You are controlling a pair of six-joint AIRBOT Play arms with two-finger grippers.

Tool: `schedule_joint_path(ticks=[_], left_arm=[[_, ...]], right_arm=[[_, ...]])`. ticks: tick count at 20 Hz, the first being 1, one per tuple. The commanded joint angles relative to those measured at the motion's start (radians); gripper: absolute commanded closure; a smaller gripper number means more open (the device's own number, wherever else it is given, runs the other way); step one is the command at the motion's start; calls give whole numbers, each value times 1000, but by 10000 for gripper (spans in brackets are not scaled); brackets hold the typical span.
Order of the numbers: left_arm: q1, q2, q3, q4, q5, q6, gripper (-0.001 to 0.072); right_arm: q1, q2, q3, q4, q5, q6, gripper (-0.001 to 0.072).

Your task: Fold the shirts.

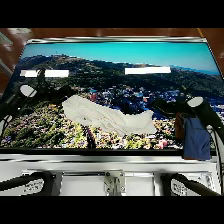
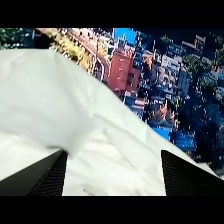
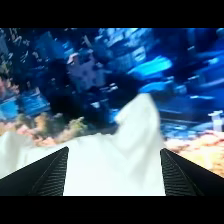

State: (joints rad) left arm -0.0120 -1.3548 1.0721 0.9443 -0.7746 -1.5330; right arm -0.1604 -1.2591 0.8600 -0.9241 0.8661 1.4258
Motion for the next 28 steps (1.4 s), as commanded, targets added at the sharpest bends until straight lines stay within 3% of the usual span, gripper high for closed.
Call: schedule_joint_path(ticks=[1, 2, 3, 4, 5, 7, 11, 15, 20, 24, 28], left_arm=[[105, 10, 71, 5, -288, -2, 6], [121, 17, 68, 5, -349, -2, 60], [121, 23, 53, 6, -400, -1, 172], [105, 28, 27, 6, -420, -2, 190], [71, 33, -14, 4, -414, -2, 181], [-27, 31, -110, -50, -350, -6, -8], [-222, 18, -254, -209, -90, -7, -9], [-300, -54, -258, -244, 29, -29, -8], [-311, -113, -255, -275, 2, 3, -8], [-281, -109, -234, -275, -98, 48, -7], [-311, -127, -234, -281, -31, 43, -7]], right_arm=[[-155, 110, 1, -189, 163, -30, 28], [-198, 121, 1, -233, 227, -31, 29], [-228, 121, 0, -255, 289, -34, 28], [-245, 116, -6, -260, 328, -44, 29], [-249, 112, -18, -256, 346, -56, 29], [-240, 100, -48, -203, 348, -79, 29], [-195, 57, -63, -105, 336, -105, 28], [-138, 47, -63, -102, 306, -107, 28], [-101, 47, -63, -99, 283, -106, 29], [-101, 47, -64, -102, 279, -106, 29], [-101, 47, -64, -101, 278, -103, 29]])
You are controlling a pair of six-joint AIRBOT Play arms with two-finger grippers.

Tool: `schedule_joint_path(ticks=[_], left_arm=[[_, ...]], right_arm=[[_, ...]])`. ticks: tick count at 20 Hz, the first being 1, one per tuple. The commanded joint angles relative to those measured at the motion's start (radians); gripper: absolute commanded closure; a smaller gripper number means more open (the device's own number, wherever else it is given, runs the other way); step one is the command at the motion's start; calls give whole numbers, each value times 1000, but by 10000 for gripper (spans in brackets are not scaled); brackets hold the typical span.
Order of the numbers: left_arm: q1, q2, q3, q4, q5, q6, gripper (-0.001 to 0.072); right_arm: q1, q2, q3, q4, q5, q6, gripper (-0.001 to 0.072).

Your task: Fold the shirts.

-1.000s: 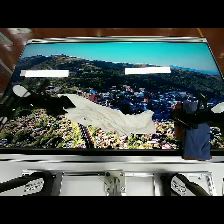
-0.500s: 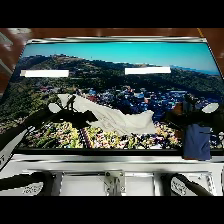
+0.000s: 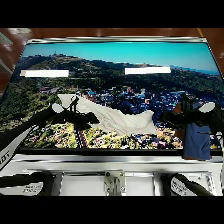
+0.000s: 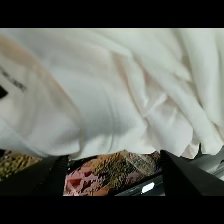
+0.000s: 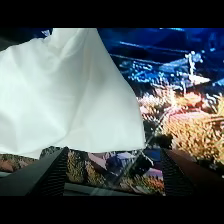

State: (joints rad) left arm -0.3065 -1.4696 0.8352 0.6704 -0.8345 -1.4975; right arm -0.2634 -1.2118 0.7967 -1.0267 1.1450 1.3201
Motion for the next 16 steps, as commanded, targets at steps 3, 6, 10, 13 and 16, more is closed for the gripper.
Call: schedule_joint_path(ticks=[3, 6, 10, 13, 16], left_arm=[[-50, -45, 3, -55, 137, -39, -3], [-60, -74, 3, -76, 172, -71, 452], [-60, -66, 3, -76, 150, -32, 667], [-60, -40, 3, -76, 134, -2, 668], [-61, 4, 3, -76, 135, 13, 667]], right_arm=[[2, -1, 0, 2, 0, 13, 28], [2, -1, 0, 2, 1, 31, 29], [2, -2, 0, 1, 0, 44, 28], [2, -48, -6, 10, 12, 48, 28], [2, -154, -13, 93, 13, 54, 29]])
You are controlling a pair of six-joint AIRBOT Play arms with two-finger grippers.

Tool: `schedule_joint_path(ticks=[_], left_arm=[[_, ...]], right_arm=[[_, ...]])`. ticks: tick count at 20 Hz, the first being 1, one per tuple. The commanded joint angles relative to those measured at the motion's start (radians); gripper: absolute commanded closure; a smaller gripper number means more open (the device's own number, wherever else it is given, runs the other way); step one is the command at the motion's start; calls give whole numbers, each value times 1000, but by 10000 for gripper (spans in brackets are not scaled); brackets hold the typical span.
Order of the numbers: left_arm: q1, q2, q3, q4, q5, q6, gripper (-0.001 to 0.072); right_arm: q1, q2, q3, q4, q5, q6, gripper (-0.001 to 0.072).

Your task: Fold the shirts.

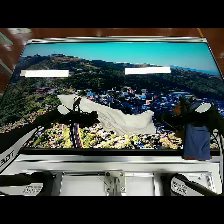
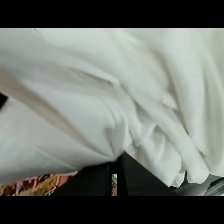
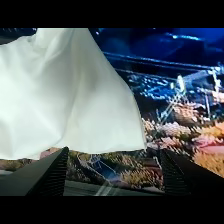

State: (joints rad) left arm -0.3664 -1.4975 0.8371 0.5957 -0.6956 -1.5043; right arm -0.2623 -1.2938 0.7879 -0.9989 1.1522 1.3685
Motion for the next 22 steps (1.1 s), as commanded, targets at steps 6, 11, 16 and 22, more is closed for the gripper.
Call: schedule_joint_path(ticks=[6, 11, 16, 22], left_arm=[[-1, 101, 1, -2, 0, 31, 667], [18, 166, 2, -1, 0, 76, 668], [112, 463, 124, 18, -4, 119, 669], [235, 772, 536, 20, 67, 128, 669]], right_arm=[[124, -194, -4, 60, -27, 23, 45], [151, -110, 25, 72, -5, -4, 650], [151, 171, 264, 78, 64, -69, 651], [151, 440, 716, 68, -79, -26, 651]])
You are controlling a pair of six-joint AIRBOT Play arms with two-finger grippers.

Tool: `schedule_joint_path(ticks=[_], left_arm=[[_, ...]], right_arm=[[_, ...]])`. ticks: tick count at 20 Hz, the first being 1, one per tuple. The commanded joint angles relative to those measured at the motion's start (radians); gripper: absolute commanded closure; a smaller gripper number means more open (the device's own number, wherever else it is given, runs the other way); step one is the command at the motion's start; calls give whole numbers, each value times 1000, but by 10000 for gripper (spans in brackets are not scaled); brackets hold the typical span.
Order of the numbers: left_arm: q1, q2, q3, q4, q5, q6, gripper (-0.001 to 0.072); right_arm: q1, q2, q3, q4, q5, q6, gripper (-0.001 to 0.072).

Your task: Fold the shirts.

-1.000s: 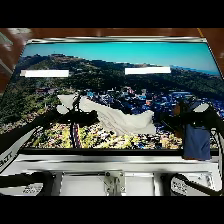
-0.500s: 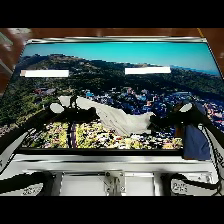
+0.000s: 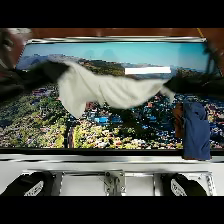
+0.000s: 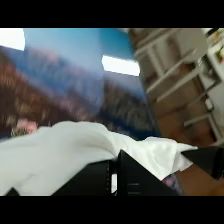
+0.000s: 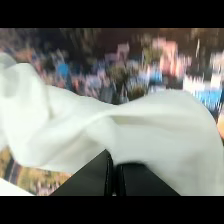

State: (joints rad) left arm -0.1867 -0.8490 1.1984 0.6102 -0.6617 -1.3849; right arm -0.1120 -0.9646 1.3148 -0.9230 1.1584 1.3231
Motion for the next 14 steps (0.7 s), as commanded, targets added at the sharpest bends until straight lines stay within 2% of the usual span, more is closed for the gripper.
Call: schedule_joint_path(ticks=[1, 3, 6, 7, 11, 14], left_arm=[[75, 144, 233, 25, 30, 8, 669], [111, 176, 325, 114, -5, -17, 669], [166, 208, 362, 323, -147, -165, 669], [182, 212, 362, 387, -224, -193, 669], [201, 213, 344, 564, -528, -203, 669], [201, 224, 284, 586, -612, -212, 669]], right_arm=[[1, 135, 239, -25, -128, 40, 651], [1, 175, 310, -90, -175, 89, 651], [1, 207, 348, -226, -86, 162, 651], [1, 211, 348, -253, -19, 162, 651], [1, 196, 347, -381, 361, 161, 651], [1, 161, 341, -445, 603, 162, 651]])
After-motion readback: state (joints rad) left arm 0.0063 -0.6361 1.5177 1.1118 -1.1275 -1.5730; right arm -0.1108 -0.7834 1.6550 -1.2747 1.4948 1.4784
